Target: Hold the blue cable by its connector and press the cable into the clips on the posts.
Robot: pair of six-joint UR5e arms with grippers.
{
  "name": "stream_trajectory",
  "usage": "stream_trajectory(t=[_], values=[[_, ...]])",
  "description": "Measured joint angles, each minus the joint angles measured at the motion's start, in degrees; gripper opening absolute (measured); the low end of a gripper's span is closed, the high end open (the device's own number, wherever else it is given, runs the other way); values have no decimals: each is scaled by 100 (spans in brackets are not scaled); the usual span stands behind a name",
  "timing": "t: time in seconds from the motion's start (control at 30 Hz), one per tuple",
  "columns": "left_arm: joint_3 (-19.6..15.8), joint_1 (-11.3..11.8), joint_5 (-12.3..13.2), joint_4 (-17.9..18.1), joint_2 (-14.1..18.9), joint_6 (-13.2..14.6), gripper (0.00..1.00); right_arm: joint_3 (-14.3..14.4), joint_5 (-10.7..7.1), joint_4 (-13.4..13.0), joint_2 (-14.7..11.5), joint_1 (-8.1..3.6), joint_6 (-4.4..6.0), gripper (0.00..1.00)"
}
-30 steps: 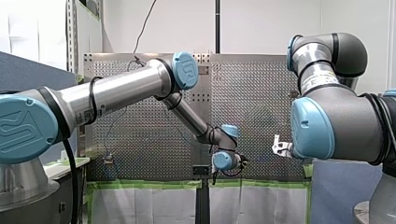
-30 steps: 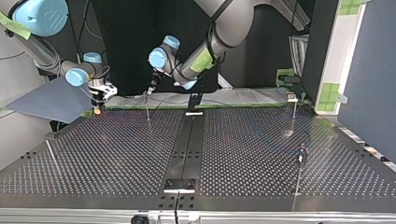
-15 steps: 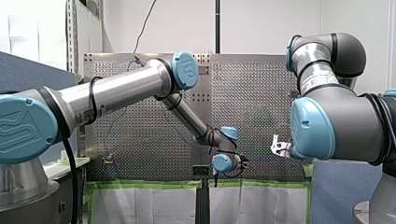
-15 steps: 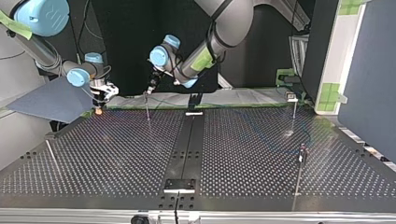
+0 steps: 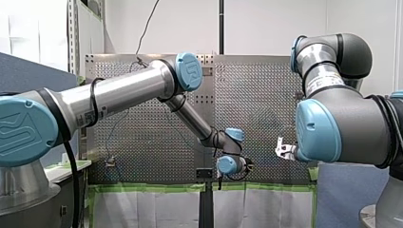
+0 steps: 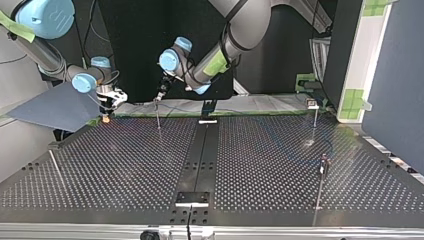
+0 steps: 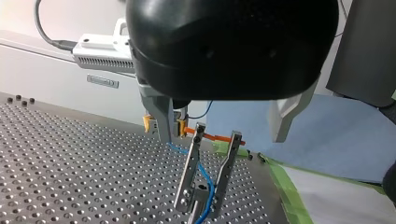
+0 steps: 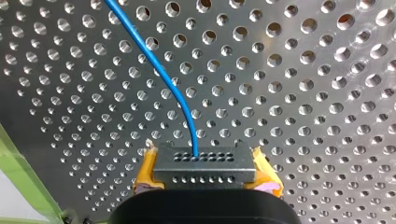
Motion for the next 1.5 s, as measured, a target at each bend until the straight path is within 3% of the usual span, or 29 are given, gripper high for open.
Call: stream_trajectory(t=[0.57, 0.73, 0.97, 1.17, 1.5], values=[[-17, 14, 2, -102, 22, 48, 100, 0, -4, 0, 0, 10, -3, 0], [-218, 51, -13, -276, 231, 273, 100, 3, -3, 0, 2, 11, 1, 0], [-581, 66, 9, -24, 595, 476, 100, 2, -1, 0, 1, 19, 10, 0], [-883, 70, 74, 193, 898, 359, 100, 0, -2, 3, 1, 38, 21, 0], [-1453, 167, 18, 518, 1468, -163, 100, 1, 1, 17, 7, 59, 23, 0]])
